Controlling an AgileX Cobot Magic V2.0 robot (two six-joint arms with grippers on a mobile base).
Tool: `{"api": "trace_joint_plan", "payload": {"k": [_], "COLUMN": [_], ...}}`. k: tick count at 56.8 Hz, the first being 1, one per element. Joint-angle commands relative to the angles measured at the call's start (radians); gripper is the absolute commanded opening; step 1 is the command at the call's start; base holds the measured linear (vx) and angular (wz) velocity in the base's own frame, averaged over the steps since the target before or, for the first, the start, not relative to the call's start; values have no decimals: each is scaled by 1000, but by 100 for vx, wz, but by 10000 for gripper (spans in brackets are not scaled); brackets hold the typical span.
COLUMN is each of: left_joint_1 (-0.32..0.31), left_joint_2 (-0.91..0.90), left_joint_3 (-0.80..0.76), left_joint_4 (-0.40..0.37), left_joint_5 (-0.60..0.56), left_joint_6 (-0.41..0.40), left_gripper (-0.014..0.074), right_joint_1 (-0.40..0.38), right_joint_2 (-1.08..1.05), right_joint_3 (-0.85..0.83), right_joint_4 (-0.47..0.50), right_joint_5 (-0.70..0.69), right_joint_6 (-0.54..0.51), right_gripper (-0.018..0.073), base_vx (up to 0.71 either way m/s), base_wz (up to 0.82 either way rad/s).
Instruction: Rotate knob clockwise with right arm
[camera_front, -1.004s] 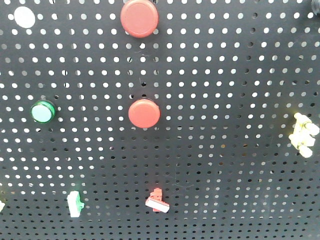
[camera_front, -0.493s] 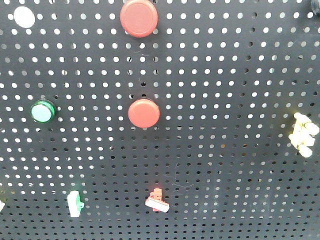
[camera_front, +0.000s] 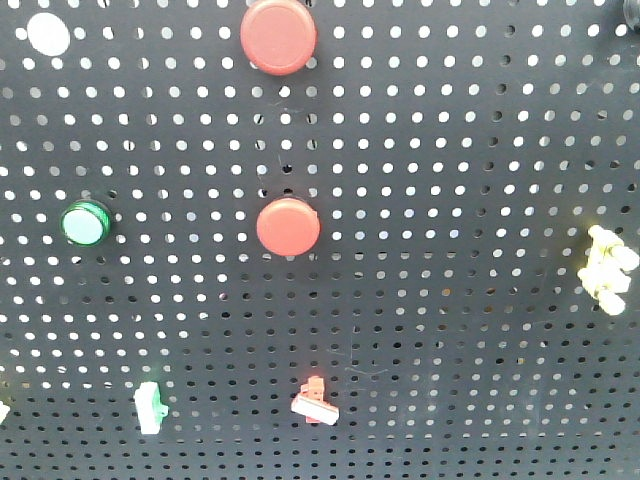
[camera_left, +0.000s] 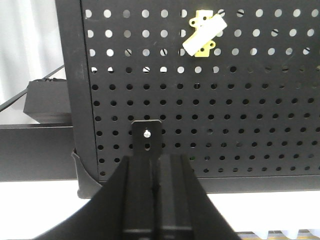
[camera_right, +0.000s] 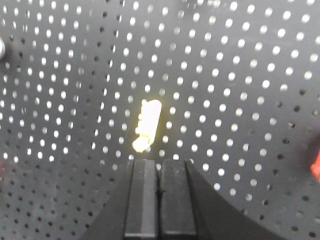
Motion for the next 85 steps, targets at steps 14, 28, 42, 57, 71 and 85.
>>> {"api": "trace_joint_plan", "payload": {"k": [14, 28, 42, 57, 71, 85], "left_joint_1": [-6, -6, -6, -6, -6, -6], "left_joint_2": [-10, -10, -10, -10, -10, -10], "left_joint_3": [11, 11, 11, 11, 11, 11], "left_joint_4": [-4, -4, -4, -4, -4, -4], "left_joint_5": [-85, -85, -85, -85, -85, -85], "left_joint_6": [-5, -5, -5, -5, -5, -5], "left_gripper": [-6, -6, -6, -6, -6, -6], "right_joint_1": [-1, -22, -289, -454, -456, -456], "right_joint_2": [17, 16, -91, -290, -291, -291], "right_joint_3": [-15, 243, 457, 544, 544, 544], "right_joint_4": [139, 530, 663, 645, 642, 642], "right_joint_5": [30, -16, -248, -219, -222, -222], "right_joint_6": [-29, -381, -402, -333, -333, -333], "right_gripper": [-6, -6, -6, -6, -6, -6], "base_vx": [0, 0, 0, 0, 0, 0], "base_wz": [0, 0, 0, 0, 0, 0]}}
